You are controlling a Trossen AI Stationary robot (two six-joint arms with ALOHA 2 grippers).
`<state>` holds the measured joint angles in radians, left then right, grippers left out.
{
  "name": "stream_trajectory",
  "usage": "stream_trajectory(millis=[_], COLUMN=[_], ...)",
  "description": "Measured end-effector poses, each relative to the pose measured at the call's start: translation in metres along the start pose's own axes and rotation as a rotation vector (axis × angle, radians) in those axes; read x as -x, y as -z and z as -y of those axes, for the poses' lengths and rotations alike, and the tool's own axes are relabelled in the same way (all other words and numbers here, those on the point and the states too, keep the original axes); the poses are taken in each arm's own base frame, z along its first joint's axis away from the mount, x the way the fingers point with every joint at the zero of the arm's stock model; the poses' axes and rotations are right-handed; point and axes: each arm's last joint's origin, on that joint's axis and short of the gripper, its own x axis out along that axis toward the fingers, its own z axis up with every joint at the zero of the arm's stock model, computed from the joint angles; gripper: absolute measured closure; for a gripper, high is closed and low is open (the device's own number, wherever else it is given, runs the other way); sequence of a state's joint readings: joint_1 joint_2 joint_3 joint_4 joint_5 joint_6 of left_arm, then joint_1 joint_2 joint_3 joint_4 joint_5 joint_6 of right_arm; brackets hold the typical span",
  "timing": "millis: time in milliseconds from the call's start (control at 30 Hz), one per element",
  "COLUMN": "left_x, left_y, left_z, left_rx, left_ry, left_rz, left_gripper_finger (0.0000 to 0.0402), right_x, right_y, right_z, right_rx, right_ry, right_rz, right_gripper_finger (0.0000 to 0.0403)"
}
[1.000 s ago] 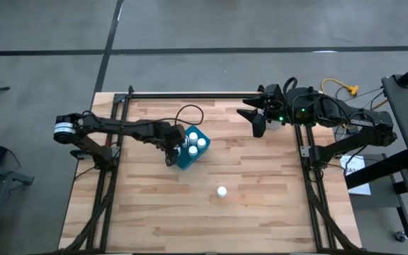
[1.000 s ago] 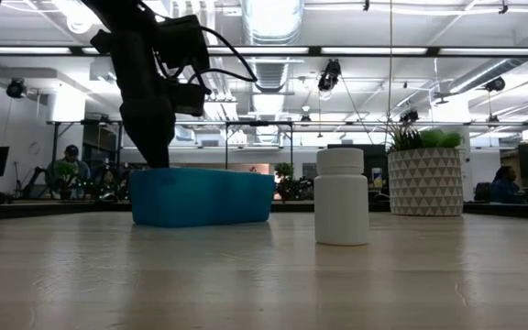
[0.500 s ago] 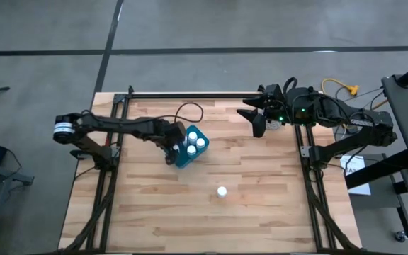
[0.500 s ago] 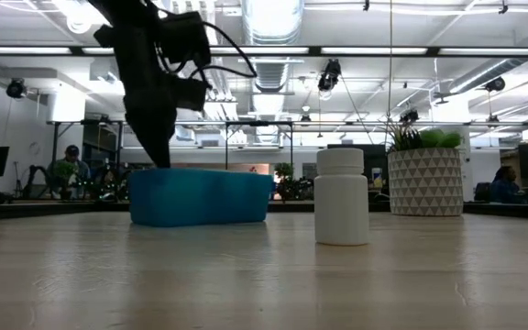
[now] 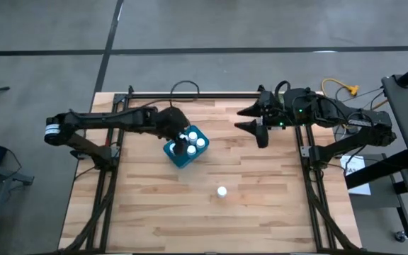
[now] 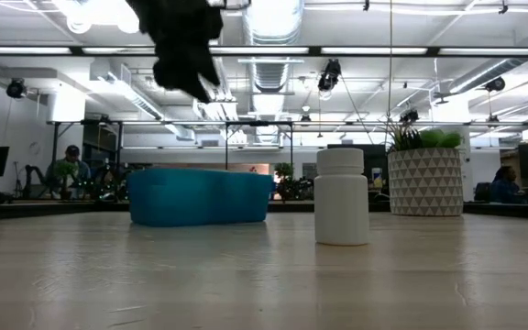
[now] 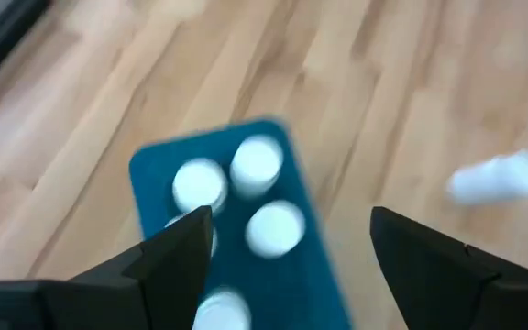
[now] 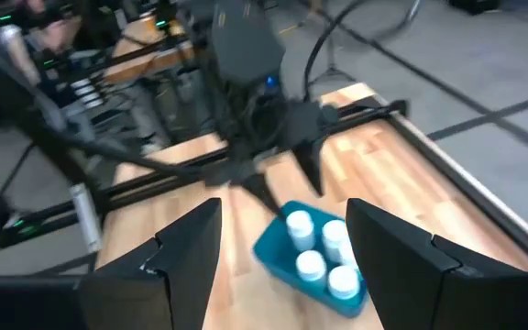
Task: Pick and place pill bottles into a basket
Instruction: Put the white pill bottle into the blue container
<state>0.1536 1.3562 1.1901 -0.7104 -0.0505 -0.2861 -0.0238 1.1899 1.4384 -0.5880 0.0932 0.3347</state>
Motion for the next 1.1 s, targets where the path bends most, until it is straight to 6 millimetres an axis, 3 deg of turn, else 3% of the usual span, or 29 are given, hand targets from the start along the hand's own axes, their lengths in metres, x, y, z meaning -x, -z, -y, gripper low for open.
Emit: stream_trajectory(millis=[267,400,633,867,1100], left_x=[0.044,0.051,0.038,0.013,-0.006], left_y=[-0.018,-0.019,-0.014,-0.027,-0.040], left_z=[0.024,0.041,0.073,0.099,0.117], left_rx=[0.010,-0.031,-0.106,-0.152,-0.224], left_ry=[0.131,0.230,0.299,0.299,0.271], left_rz=[0.204,0.240,0.189,0.149,0.097], left_gripper_finger=[0.0125,0.0125,0.0125,0.0125,0.0125], right_x=[-0.001,0.001,0.004,0.008,0.025], right_y=[0.003,0.006,0.009,0.009,0.004], right_z=[-0.006,-0.009,-0.009,-0.008,-0.005], right_rx=[0.034,0.036,0.004,0.010,-0.018], right_ry=[-0.124,-0.132,-0.122,-0.101,-0.024], right_rz=[-0.053,-0.071,-0.109,-0.093,-0.017], right_gripper_finger=[0.0177,0.0177,0.0177,0.0177,0.0177])
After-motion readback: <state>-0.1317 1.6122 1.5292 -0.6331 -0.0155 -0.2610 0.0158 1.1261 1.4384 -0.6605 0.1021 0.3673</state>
